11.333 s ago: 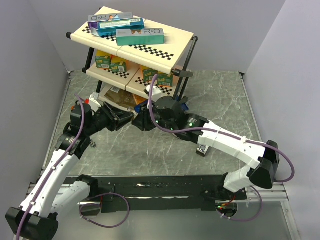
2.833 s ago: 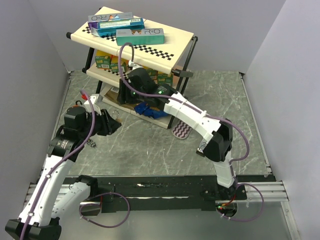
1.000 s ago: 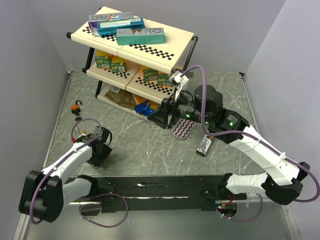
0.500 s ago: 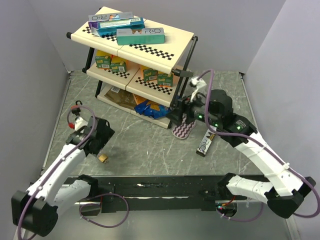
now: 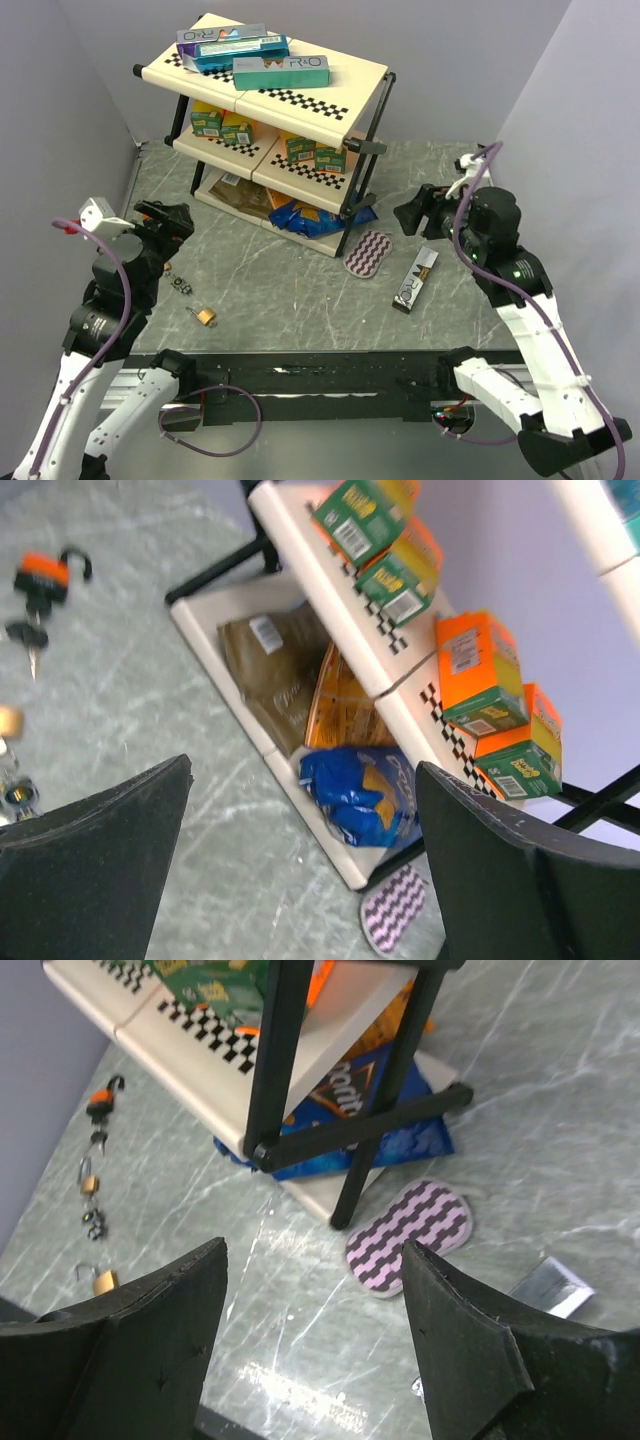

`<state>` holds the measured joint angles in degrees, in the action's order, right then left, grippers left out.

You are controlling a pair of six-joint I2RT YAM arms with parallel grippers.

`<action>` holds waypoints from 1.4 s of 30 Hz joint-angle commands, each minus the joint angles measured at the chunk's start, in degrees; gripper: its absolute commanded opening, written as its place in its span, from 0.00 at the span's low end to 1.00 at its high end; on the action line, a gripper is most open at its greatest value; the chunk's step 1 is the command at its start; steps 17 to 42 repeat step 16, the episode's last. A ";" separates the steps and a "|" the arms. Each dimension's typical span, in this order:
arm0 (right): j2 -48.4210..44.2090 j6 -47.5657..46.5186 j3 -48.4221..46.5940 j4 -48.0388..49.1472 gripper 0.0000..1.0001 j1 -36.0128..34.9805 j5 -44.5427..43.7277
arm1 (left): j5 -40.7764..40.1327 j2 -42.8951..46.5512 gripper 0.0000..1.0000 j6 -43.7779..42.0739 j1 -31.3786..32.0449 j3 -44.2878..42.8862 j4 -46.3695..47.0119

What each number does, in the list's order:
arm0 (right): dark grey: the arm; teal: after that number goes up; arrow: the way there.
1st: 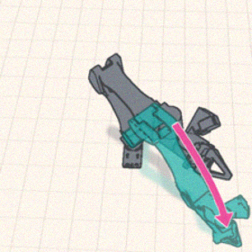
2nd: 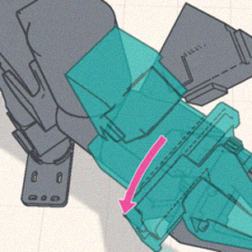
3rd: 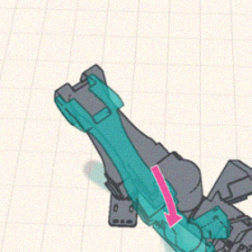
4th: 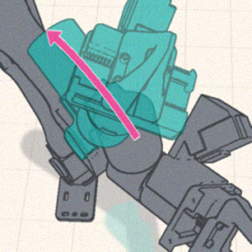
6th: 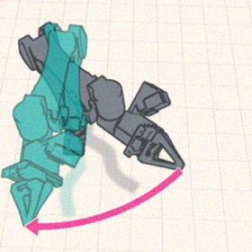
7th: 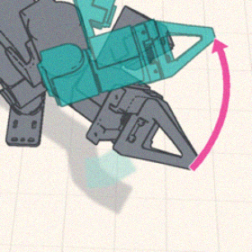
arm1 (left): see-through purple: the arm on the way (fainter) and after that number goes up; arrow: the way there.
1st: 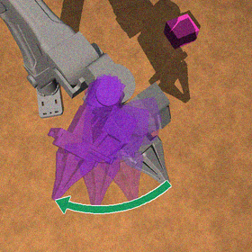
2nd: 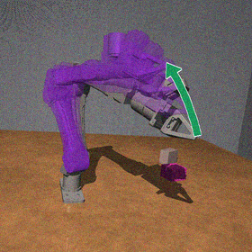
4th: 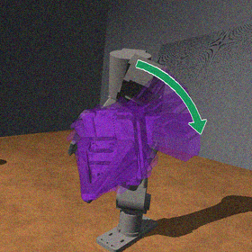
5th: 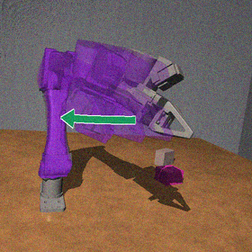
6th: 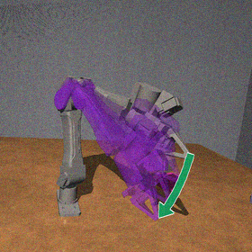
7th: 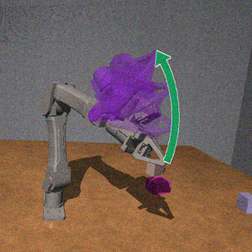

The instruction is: Unlock with the key

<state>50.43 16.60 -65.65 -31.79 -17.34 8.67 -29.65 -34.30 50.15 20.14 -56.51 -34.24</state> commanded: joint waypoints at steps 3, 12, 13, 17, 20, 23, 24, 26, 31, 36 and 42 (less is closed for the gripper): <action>-4.29 -1.40 -1.94 1.02 0.77 0.82 -5.58 | -1.12 -0.50 0.96 -8.22 0.16 -2.63 2.16; -7.27 -2.19 -2.56 -0.38 0.77 0.91 -10.25 | 0.47 0.64 0.96 -10.51 0.16 -3.17 3.30; -7.54 -1.84 -2.29 -0.03 0.77 0.91 -10.34 | 0.64 0.47 0.96 -10.86 0.16 -3.17 3.91; -8.51 -0.96 -0.89 0.32 0.77 0.91 -10.34 | 1.00 -0.32 0.96 -11.39 0.16 -3.95 3.65; -8.51 -0.96 -0.89 0.32 0.77 0.91 -10.34 | 1.00 -0.32 0.96 -11.39 0.16 -3.95 3.65; -8.51 -0.96 -0.89 0.32 0.77 0.91 -10.34 | 1.00 -0.32 0.96 -11.39 0.16 -3.95 3.65; -8.51 -0.96 -0.89 0.32 0.77 0.91 -10.34 | 1.00 -0.32 0.96 -11.39 0.16 -3.95 3.65; -8.51 -0.96 -0.89 0.32 0.77 0.91 -10.34 | 1.00 -0.32 0.96 -11.39 0.16 -3.95 3.65; -8.51 -0.96 -0.89 0.32 0.77 0.91 -10.34 | 1.00 -0.32 0.96 -11.39 0.16 -3.95 3.65; -8.51 -0.96 -0.89 0.32 0.77 0.91 -10.34 | 1.00 -0.32 0.96 -11.39 0.16 -3.95 3.65; -8.51 -0.96 -0.89 0.32 0.77 0.91 -10.34 | 1.00 -0.32 0.96 -11.39 0.16 -3.95 3.65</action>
